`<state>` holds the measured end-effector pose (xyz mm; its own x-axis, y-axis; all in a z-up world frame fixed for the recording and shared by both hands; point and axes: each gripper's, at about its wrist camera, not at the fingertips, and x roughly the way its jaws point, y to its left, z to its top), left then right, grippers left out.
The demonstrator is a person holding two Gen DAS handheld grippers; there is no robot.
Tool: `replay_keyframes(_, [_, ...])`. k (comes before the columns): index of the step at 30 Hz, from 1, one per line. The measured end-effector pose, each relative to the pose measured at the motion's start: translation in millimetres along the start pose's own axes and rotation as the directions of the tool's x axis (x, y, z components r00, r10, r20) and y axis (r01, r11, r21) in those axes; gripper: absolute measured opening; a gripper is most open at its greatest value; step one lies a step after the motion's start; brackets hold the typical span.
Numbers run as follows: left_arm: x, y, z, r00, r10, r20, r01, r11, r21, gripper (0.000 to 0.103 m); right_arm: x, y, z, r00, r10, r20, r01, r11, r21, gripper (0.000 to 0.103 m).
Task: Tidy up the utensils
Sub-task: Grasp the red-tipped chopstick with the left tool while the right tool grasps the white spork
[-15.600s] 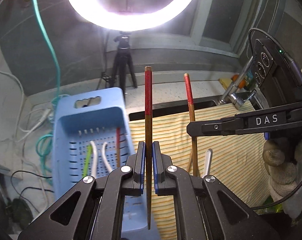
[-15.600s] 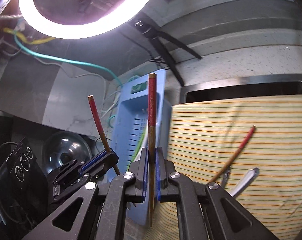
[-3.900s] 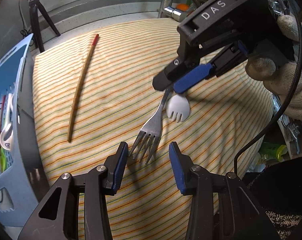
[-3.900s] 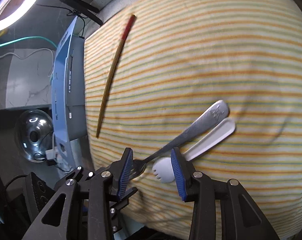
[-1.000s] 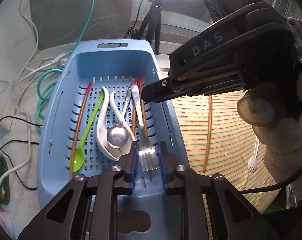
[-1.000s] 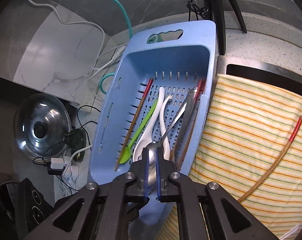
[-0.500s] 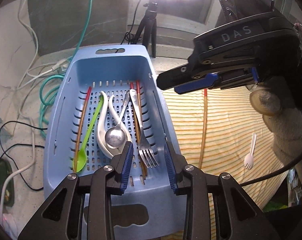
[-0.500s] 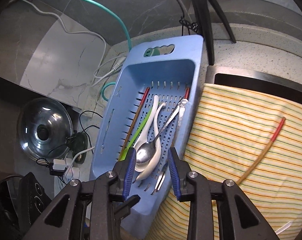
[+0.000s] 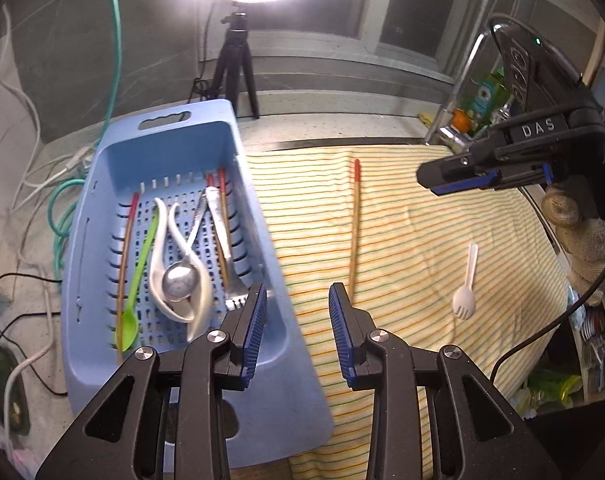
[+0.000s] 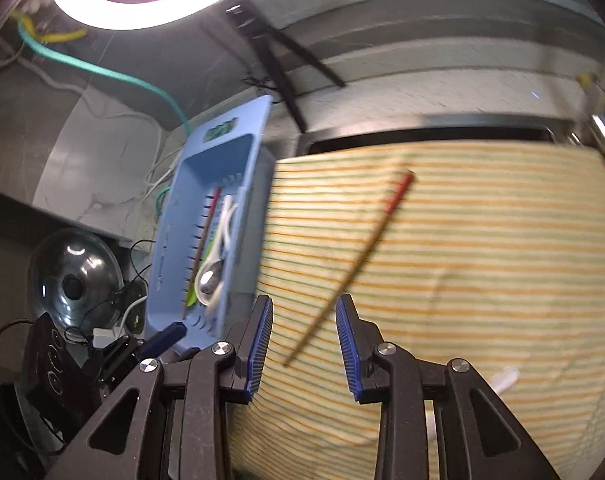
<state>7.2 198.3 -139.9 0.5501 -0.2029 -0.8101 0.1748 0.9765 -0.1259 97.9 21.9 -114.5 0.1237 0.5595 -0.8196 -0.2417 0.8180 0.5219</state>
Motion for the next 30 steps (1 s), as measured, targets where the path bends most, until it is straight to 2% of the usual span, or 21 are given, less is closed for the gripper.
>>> replay_keyframes(9, [15,-36,5,0.998,-0.055,-0.033,0.058,0.994,0.091,0.031,-15,-72,-46,0.998,-0.057,0.004,0.055,0.98,0.192,0.03])
replay_keyframes(14, [28,-52,8,0.995,-0.074,-0.069,0.082,0.989,0.121,0.031,-5,-98,-66,0.996,-0.078,-0.032,0.084,0.956,0.281,0.03])
replay_keyframes(17, [41,-61,18,0.992,-0.058,-0.109,0.073,0.987,0.144,0.031,2,-104,-70,0.996,-0.075,-0.039,0.083,0.946,0.314,0.03])
replay_keyframes(22, [72,-69,36,0.982,-0.025,-0.189,0.058,0.984,0.171,0.031,9,-105,-69,0.994,-0.104,-0.042,0.112,0.938,0.327,0.03])
replay_keyframes(30, [104,-77,64,0.967,0.02,-0.253,0.042,0.971,0.237,0.031,19,-94,-63,0.981,-0.187,-0.055,0.195,0.946,0.26,0.03])
